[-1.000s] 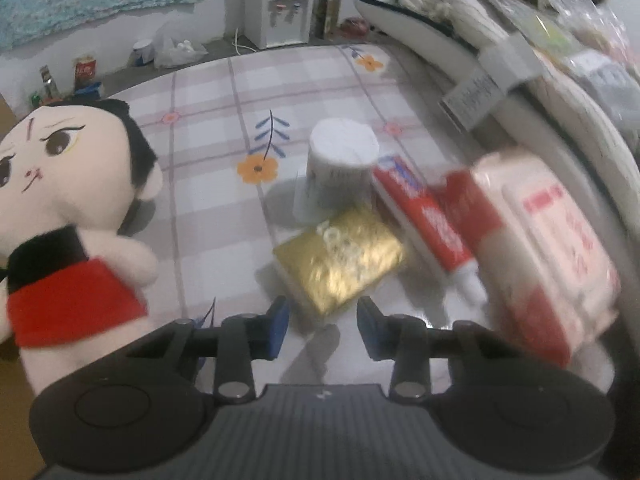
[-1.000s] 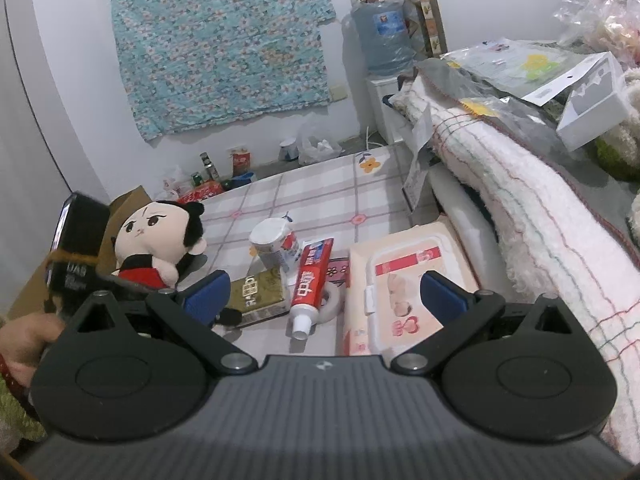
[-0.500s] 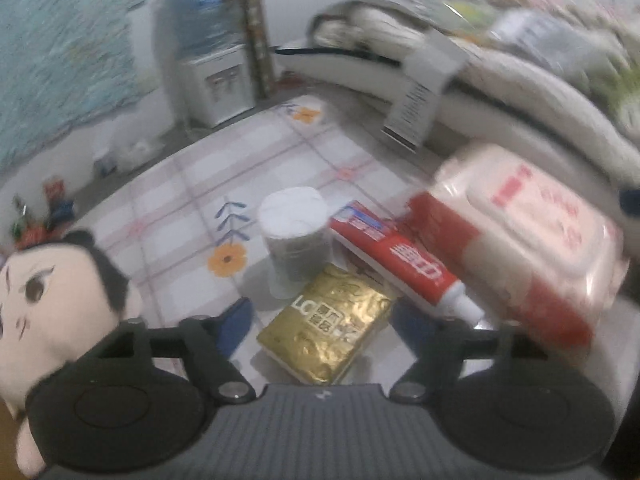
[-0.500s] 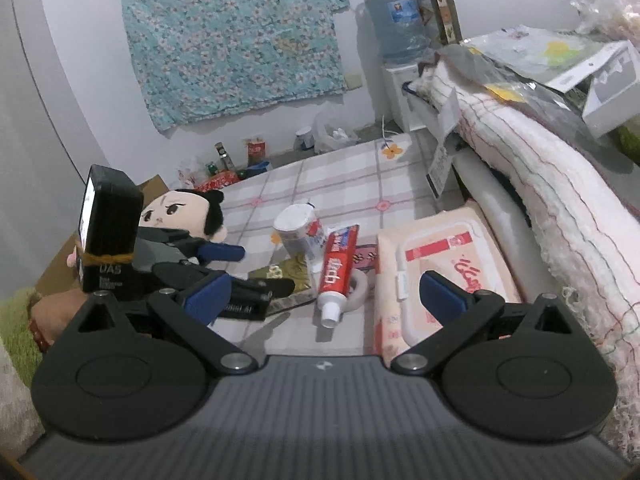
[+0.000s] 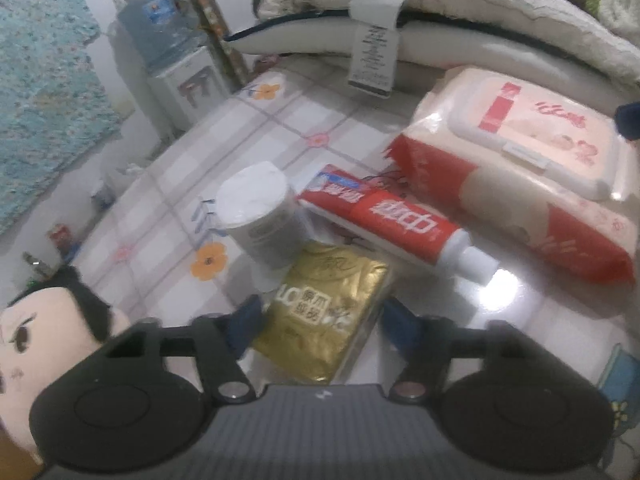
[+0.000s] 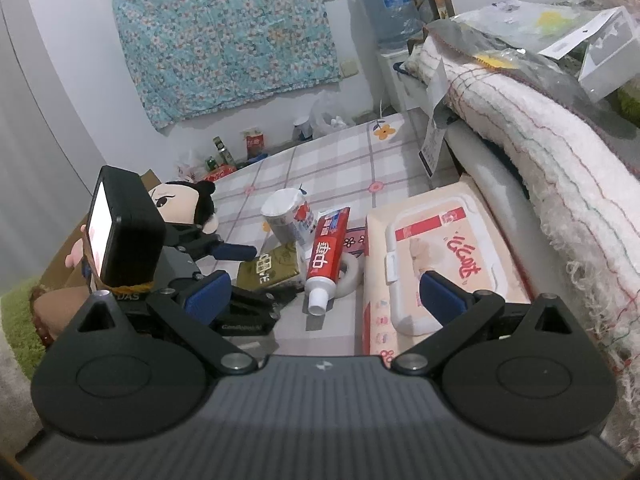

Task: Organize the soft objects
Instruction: 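Grasp the gold LOVE tissue pack with the left tool, then lift the gold tissue pack with the left tool while the right tool grasps the red toothpaste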

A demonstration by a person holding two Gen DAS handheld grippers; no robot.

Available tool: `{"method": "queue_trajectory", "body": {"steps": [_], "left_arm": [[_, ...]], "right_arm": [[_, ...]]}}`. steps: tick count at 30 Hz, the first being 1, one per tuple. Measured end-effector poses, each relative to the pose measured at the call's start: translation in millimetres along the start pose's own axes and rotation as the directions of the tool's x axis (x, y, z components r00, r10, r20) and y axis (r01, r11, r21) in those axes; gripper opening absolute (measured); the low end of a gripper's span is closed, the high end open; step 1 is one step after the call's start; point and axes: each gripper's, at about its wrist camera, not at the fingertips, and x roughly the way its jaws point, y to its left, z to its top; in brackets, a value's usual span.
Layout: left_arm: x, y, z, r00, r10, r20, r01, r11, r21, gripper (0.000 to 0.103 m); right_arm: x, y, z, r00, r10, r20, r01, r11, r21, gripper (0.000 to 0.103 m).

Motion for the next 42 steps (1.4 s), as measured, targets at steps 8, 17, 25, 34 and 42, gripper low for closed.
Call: {"method": "queue_trajectory", "body": {"steps": [8,17,25,34,42], "left_arm": [[-11,-2,-5,0.998,0.041,-0.04,-0.043,0.998,-0.042,0.063],[-54,-13,-46,0.998,-0.01,-0.058,-0.002,0.98,-0.198,0.063],[-83,-1,-79,0.998,-0.056,-0.039,0.036,0.919,-0.392,0.063],[-111,15,-116,0.998,-0.069,-0.002,0.056,0.821,-0.569,0.063],[-127,30,-142,0.991,-0.125,0.05,0.125,0.717,-0.685,0.062]], "right_arm": [[3,15,14,1.0,0.017,-0.017,-0.017,0.998,-0.054,0.1],[73,41,39,0.965,0.016,-0.26,-0.063,0.983,-0.172,0.067],[142,54,43,0.915,-0.179,-0.361,0.062,0.947,-0.314,0.042],[148,55,42,0.888,-0.222,-0.403,0.097,0.946,-0.309,0.03],[78,63,16,0.907,-0.115,-0.404,0.044,0.983,-0.18,0.028]]}}
